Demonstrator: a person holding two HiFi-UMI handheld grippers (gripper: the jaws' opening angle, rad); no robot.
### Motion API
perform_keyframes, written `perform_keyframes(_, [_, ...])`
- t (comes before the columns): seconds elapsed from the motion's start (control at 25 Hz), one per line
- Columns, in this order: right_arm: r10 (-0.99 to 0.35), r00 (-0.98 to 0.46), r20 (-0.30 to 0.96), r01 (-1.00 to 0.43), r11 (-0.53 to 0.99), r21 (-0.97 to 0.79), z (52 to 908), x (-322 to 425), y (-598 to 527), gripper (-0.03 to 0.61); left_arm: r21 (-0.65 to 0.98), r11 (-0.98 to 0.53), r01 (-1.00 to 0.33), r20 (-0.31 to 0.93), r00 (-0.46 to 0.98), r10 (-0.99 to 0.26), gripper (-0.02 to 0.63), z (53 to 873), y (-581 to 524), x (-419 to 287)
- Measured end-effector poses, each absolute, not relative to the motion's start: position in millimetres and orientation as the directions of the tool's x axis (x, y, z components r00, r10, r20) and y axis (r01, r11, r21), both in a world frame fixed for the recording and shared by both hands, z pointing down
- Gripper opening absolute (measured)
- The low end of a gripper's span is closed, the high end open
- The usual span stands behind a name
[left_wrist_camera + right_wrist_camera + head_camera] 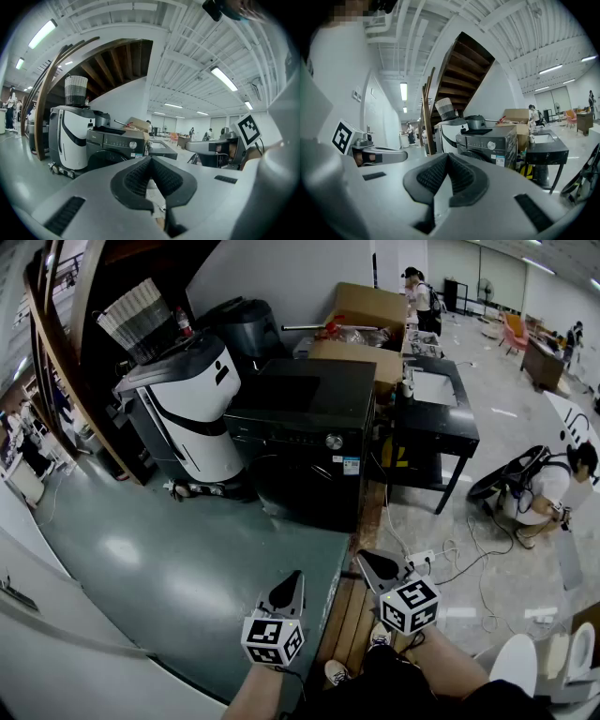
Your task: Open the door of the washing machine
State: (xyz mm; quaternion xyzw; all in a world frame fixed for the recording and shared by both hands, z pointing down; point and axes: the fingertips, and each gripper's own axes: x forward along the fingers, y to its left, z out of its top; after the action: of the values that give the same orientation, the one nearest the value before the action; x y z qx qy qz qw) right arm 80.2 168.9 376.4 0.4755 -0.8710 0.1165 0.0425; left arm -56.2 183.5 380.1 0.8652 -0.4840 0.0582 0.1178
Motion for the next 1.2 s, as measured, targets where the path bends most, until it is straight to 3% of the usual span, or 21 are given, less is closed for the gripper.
perform_keyframes(1.2, [-0.798, -0.591, 0.121, -0.806, 0.575, -0.143, 357, 42, 143, 0.02, 0.149, -0.511, -0.846, 0.166, 0.531, -0.831, 0.02, 364, 158, -90])
